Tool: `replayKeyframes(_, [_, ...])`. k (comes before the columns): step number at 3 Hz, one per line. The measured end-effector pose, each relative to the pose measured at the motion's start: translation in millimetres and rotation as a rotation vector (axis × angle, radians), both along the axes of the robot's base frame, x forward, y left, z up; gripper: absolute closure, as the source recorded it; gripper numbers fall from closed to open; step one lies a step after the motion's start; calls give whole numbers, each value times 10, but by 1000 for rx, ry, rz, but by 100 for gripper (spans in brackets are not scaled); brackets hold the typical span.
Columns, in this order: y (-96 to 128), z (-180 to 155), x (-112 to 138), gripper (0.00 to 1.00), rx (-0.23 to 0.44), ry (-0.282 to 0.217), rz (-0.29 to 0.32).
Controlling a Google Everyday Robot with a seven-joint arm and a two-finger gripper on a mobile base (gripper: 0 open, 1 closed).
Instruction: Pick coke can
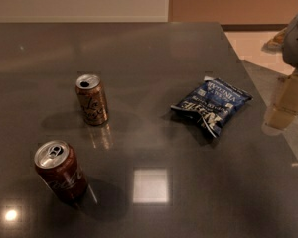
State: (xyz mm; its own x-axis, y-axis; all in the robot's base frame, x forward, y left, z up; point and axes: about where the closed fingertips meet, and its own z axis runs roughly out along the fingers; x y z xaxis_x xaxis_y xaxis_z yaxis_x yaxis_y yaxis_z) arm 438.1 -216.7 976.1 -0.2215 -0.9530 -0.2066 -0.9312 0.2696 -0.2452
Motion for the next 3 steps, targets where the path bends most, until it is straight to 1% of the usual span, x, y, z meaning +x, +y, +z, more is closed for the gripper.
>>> replayKeyframes(2, [0,0,0,0,0,0,0])
replayKeyframes(3, [103,4,-1,0,56,9,28])
